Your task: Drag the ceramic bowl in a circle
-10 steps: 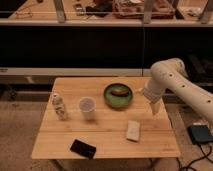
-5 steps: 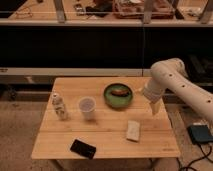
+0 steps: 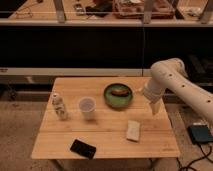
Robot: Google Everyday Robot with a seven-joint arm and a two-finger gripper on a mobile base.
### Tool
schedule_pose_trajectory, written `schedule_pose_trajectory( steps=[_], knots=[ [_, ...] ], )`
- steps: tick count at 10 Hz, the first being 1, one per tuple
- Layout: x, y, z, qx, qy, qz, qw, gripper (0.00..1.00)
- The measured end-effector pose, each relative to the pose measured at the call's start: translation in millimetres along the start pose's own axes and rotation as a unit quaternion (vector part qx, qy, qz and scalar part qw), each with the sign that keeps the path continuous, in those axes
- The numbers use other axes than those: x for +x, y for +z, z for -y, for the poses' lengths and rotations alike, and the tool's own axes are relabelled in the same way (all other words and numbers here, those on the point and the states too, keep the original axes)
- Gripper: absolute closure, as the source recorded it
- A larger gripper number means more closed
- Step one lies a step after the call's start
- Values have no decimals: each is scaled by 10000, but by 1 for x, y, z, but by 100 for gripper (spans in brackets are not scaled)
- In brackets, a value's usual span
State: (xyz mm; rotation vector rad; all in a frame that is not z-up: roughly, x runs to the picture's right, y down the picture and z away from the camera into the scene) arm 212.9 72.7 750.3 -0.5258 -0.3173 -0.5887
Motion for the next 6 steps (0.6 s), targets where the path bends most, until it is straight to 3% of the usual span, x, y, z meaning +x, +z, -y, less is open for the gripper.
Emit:
schedule_pose_trajectory(
  steps=[3,4,6],
  knots=[
    [-1,3,5,126,-146,50,9998,20],
    [-2,6,11,279,-383,106,9988,20],
    [-5,13,21,618,-997,206,9929,20]
  ],
)
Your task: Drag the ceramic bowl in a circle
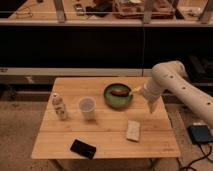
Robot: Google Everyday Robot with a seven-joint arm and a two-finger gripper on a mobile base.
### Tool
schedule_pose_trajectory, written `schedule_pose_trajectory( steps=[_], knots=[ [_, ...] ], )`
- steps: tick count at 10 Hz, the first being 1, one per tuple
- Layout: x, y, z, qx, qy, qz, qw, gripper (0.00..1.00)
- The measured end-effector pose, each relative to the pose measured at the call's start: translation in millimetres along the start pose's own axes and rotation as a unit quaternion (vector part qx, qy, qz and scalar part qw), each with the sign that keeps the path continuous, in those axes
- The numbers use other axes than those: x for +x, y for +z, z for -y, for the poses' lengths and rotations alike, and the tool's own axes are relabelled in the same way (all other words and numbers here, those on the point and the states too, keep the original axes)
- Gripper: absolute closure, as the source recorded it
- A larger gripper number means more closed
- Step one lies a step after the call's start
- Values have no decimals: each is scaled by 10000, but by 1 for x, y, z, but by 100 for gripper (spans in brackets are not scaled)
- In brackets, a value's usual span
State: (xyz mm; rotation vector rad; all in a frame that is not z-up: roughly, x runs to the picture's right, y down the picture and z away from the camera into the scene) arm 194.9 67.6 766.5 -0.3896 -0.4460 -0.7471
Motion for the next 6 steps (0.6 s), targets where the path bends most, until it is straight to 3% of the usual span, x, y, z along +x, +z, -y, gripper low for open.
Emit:
schedule_pose_trajectory(
  steps=[1,3,4,6],
  knots=[
    [0,4,5,257,-527,55,9983,20],
    [1,8,9,555,-1118,78,9922,20],
    [2,8,12,687,-1370,69,9882,20],
    [2,8,13,769,-1534,59,9851,20]
  ],
)
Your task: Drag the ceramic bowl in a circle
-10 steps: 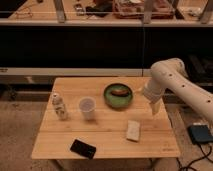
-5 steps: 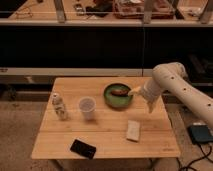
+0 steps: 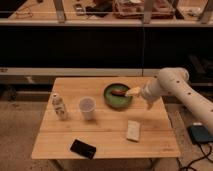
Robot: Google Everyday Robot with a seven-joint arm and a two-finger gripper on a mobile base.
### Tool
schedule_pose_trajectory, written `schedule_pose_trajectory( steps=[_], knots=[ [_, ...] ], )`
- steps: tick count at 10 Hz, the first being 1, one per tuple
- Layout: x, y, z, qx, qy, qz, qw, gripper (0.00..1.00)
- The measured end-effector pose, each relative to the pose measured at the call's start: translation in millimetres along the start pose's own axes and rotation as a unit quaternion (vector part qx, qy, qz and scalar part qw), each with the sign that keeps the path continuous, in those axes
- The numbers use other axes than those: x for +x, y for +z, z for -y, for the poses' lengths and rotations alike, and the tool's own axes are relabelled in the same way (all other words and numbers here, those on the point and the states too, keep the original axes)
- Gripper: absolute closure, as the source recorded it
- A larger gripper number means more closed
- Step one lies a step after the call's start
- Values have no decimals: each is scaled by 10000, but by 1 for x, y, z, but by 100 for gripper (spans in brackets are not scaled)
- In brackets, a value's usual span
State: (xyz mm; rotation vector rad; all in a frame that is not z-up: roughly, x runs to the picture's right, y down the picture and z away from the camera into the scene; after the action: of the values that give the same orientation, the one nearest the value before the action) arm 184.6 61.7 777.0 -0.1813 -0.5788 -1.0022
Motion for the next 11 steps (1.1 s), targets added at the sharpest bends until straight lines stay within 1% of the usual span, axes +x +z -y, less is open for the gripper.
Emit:
schedule_pose_trajectory(
  steps=[1,3,4,5,6,7,8,9,11],
  knots=[
    [0,0,1,3,-3,0,10000,20],
    [6,10,4,-135,-55,61,9999,20],
    [12,18,9,-170,-30,110,9998,20],
    [19,26,10,-195,143,149,9996,20],
    [24,32,11,-219,245,167,9993,20],
    [29,42,12,-246,344,209,9989,20],
    [35,57,15,-244,430,275,9984,20],
    [40,66,15,-242,483,296,9981,20],
    [52,85,12,-299,588,300,9974,20]
  ],
)
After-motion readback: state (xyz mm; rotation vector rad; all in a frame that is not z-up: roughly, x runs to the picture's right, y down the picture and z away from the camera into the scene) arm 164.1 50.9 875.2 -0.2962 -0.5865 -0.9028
